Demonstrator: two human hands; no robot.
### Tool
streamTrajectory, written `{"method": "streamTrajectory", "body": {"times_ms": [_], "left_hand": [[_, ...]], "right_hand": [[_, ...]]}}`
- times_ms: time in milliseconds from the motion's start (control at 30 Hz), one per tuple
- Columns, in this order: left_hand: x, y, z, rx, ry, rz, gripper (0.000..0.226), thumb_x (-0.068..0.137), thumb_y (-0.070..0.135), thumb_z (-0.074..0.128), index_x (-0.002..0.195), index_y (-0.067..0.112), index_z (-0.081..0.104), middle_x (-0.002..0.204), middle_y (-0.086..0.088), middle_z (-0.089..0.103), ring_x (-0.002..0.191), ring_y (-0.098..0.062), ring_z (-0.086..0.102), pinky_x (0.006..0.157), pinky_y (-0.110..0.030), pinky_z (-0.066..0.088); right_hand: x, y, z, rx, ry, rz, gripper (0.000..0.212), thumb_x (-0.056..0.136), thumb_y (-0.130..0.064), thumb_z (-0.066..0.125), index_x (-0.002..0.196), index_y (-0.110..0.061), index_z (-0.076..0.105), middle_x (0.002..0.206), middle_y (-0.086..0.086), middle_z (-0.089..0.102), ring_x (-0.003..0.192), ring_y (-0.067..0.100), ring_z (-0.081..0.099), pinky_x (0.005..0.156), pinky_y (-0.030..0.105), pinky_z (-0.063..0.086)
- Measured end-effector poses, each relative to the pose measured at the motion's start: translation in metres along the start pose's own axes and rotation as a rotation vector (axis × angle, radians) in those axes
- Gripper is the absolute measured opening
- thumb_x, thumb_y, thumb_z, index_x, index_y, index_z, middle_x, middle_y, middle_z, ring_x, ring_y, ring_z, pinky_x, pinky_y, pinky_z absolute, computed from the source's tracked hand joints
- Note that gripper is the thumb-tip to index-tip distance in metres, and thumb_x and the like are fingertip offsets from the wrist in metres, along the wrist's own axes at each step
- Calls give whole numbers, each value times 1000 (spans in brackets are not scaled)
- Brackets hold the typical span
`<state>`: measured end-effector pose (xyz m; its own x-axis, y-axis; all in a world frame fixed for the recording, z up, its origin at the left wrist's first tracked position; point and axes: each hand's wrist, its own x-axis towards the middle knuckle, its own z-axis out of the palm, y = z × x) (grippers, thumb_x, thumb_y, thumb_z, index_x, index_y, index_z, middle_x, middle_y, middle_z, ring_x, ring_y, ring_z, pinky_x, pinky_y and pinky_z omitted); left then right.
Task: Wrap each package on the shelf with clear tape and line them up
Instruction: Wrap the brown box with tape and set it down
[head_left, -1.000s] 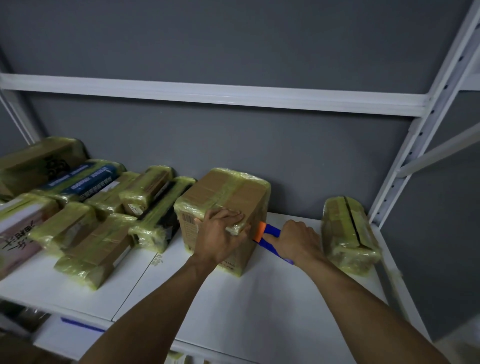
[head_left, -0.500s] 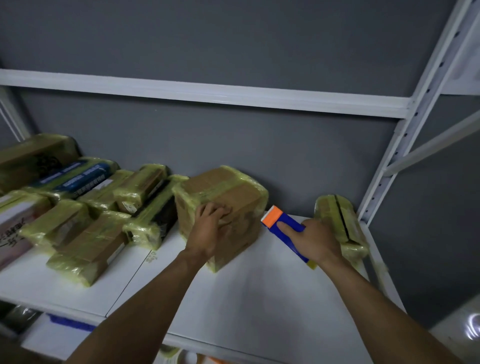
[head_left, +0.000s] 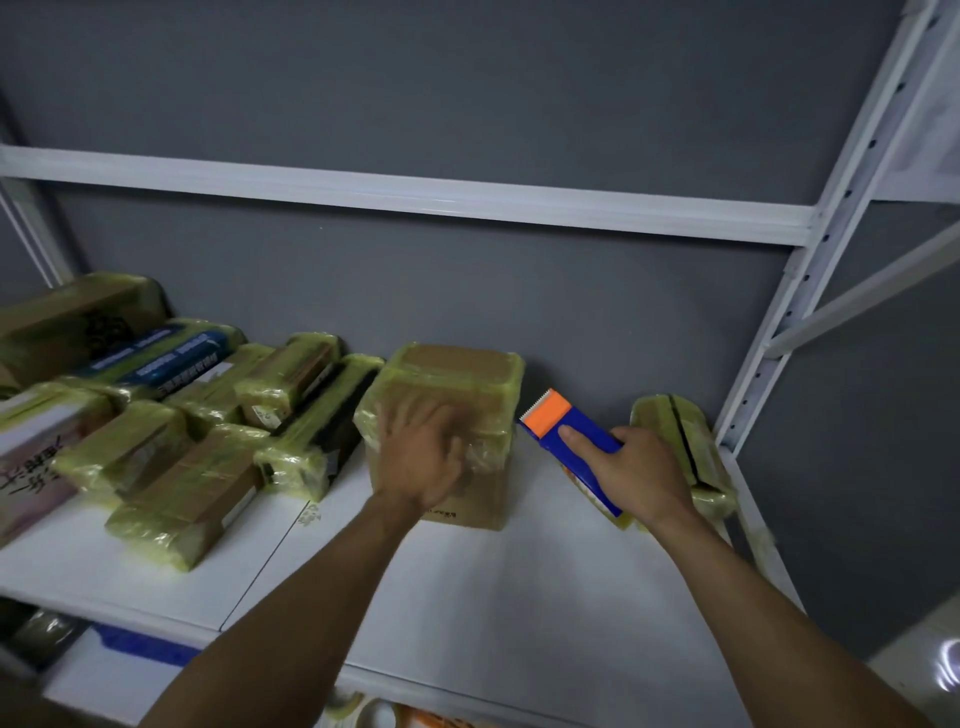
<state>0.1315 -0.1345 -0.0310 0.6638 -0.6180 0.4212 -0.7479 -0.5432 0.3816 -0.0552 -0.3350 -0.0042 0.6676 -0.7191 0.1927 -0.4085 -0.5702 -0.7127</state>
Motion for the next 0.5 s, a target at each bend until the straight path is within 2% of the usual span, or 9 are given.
{"method": "streamTrajectory", "body": {"times_ms": [33,67,133,167,267,333,400,433,500], "left_hand": [[1,13,6,-55,-29,3,48,86,48,42,125,30,64,128,7,65,131,-27,51,119,-65,9],[2,25,12,-74,-49,-24,49,87,58,42,124,33,64,127,10,65,128,-21,53,120,-62,10],[4,41,23,-36,-52,-75,54,85,73,53,123,36,64,132,17,59,131,-14,47,120,-63,0],[6,45,27,-15,-45,-96,55,84,73,57,123,35,64,133,18,57,133,-14,44,119,-64,-4],[9,48,31,-13,5,-121,33,88,55,63,114,34,68,124,17,60,131,-18,46,117,-69,-1],[8,46,31,-42,20,-95,31,87,53,64,110,33,70,120,16,64,126,-18,51,117,-69,9],[3,37,30,-213,21,-23,39,83,50,67,111,24,74,120,10,69,123,-20,58,113,-59,34],[-1,30,29,-335,21,12,39,81,41,73,112,18,75,121,7,70,125,-21,59,110,-50,42],[-9,13,25,-505,-13,43,39,78,16,78,116,10,74,126,6,68,135,-16,51,112,-39,43]], "right_hand": [[0,0,0,2,-7,6,72,77,-82,64,70,-10,63,61,4,66,57,19,68,56,35,52],[1,0,0,4,-13,11,71,78,-80,65,71,-9,64,61,4,67,58,19,69,57,36,53],[1,0,-2,8,-15,17,70,78,-80,65,72,-9,64,62,4,68,59,19,69,58,35,53],[2,0,-3,10,-14,16,70,78,-79,66,72,-10,65,62,3,68,59,19,69,58,35,53],[1,0,-5,33,-8,7,68,78,-77,68,72,-10,65,62,3,68,58,16,69,57,33,53],[0,-1,-4,35,-11,-6,69,78,-76,69,69,-9,63,60,4,67,54,15,67,54,30,48],[-3,-1,-4,40,-32,-35,63,78,-75,71,65,-13,63,59,1,66,52,12,65,51,25,45],[-4,-2,-6,61,-59,-57,59,79,-73,71,65,-16,64,59,-1,67,52,10,65,51,22,45],[-8,-4,-8,129,-156,-119,43,81,-70,71,71,-29,70,63,-6,70,56,8,68,50,16,46]]}}
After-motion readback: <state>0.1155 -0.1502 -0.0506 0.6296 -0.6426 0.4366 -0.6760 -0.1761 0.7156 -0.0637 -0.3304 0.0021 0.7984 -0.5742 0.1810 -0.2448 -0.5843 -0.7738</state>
